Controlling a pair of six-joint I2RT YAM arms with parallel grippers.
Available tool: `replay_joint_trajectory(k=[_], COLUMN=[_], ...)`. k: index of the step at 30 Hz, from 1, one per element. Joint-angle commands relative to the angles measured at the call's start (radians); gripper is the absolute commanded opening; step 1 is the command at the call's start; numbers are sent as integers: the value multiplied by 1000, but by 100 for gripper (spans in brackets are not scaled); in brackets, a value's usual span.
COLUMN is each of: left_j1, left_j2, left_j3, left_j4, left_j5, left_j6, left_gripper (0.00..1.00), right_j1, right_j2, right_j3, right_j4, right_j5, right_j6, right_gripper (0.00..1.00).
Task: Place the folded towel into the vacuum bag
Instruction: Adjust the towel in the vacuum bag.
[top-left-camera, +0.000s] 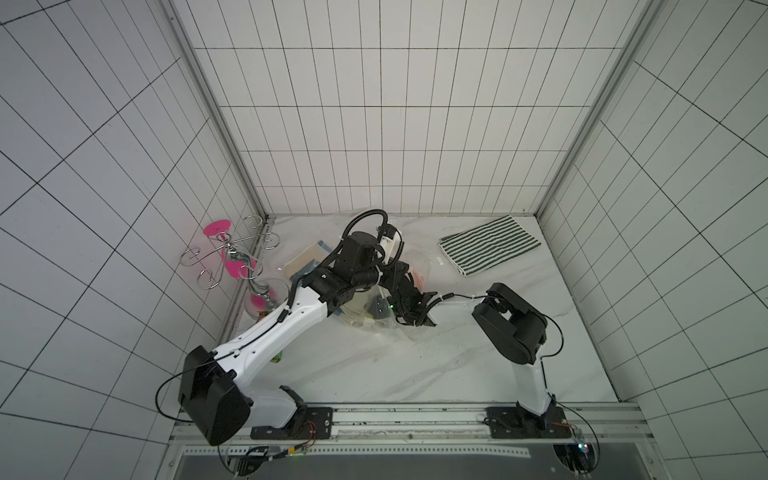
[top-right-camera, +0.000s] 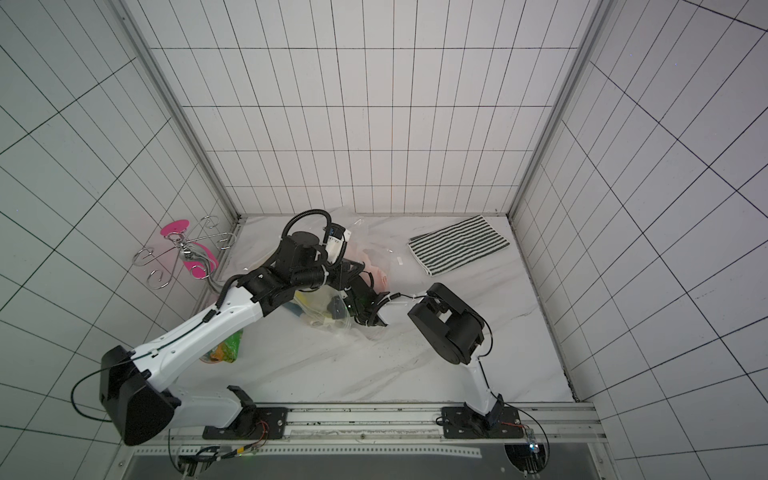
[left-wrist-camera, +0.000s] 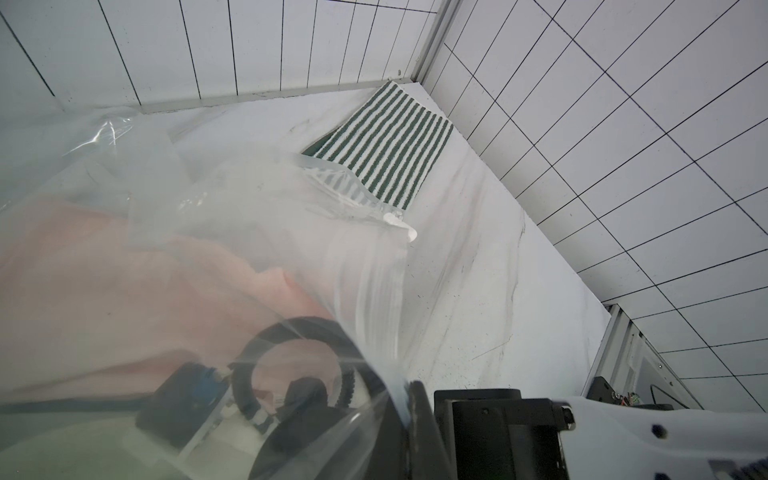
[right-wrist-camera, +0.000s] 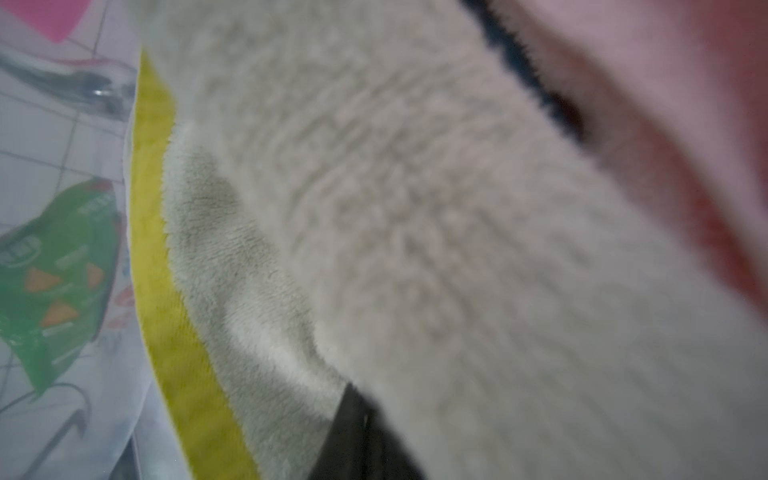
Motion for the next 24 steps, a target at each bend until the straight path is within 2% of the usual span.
replay_joint_trajectory(k=[1,3,7,12,13,15,16,17,20,24], left_j1=[-35,-37,-45,-44,-45,-45,-44,-45,-43,-38], left_j2=[-3,-1,-9,-31,-34,-38,-39,-45,-73,-127], left_j3=[-13,-13,-9,-14,-22,-41,-49,-59,-91,-141], left_j4=[8,10,21,5,3,-6,-18,-34,-90,-134], left_j5=[120,123,149,134,131,130,130,127,106,86], left_j6=[-5,-8,-20,2,5,7,7,8,15,7], left_gripper=[0,0,0,0,0,0,0,0,0,3], right_j1=[12,11,-12,-13,-19,-36,-44,-51,-64,-62], right_j2=[-53,-83,-58,46,77,127,123,100,-22,-173], right_j3=[35,46,73,65,59,53,24,-12,-103,-217], right_j4=[-61,-17,175,296,297,257,254,261,205,120], right_j5=[-63,-120,-302,-332,-321,-312,-300,-291,-286,-304], right_j6=[-44,-51,57,144,171,203,207,205,154,100], right_gripper=[0,0,0,0,3,36,48,54,60,61])
